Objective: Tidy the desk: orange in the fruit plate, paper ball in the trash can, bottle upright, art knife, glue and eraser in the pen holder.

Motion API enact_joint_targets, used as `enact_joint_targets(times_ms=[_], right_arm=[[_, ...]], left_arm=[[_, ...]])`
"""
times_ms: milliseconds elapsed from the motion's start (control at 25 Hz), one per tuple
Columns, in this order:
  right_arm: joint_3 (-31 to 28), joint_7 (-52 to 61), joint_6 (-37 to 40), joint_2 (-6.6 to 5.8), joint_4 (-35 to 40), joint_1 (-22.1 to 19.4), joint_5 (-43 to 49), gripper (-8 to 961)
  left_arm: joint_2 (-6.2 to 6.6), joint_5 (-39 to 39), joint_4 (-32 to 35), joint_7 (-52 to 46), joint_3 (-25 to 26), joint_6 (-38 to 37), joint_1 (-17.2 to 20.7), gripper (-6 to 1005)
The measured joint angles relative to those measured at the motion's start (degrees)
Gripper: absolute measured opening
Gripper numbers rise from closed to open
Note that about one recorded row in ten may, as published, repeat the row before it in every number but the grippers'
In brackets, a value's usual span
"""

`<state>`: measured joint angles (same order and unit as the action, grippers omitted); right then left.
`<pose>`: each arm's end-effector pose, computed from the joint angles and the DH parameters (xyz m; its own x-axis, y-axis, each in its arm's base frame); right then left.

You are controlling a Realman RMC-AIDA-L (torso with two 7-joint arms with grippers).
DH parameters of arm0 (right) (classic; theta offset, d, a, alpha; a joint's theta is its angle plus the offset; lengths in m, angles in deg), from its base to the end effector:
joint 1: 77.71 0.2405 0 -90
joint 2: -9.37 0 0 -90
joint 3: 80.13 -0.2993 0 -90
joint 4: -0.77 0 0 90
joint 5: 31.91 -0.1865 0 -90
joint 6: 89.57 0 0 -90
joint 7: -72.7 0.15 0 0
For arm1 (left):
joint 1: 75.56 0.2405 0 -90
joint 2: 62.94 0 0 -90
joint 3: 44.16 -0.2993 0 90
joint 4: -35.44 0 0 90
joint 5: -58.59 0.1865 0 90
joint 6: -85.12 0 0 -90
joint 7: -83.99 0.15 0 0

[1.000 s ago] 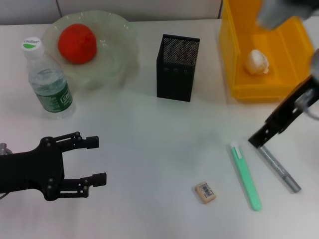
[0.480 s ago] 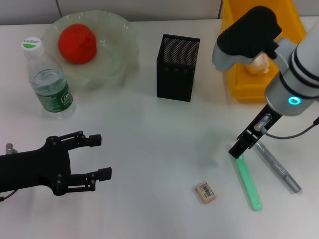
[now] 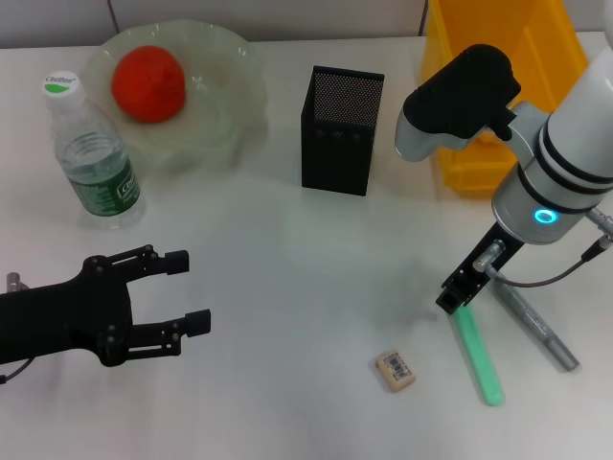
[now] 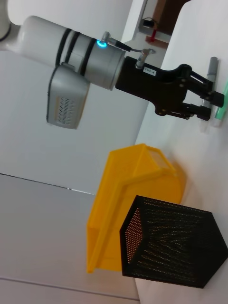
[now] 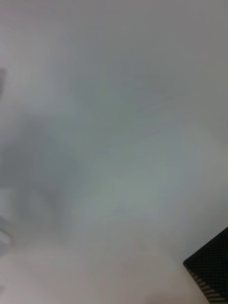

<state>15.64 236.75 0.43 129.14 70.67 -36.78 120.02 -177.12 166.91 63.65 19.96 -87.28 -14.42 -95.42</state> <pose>0.2087 0.3424 -0.0739 0.5907 -0.7031 0.3959 -0.5306 -0.7081 -0.4659 -0.3278 0.2531 -0.0134 0.7633 0.3029 0.5706 0.4145 -0.9071 -0.0729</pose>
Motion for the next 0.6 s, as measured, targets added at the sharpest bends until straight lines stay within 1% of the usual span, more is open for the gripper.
enact_joint_targets(times_ms=[160,600], right_arm=[[0.1,0.0,-1.1,-0.03,-1.0,0.0,0.3,487],[0.7,-0.7,-2.9,-0.04,-2.8,0.1,0.1,351]], left_arm=[[-0.2,0.0,0.0,0.0,0.5,-0.3,0.1,845],[-0.4,-0.1,0.0,-0.6,0.9,-0.6,0.2,845]])
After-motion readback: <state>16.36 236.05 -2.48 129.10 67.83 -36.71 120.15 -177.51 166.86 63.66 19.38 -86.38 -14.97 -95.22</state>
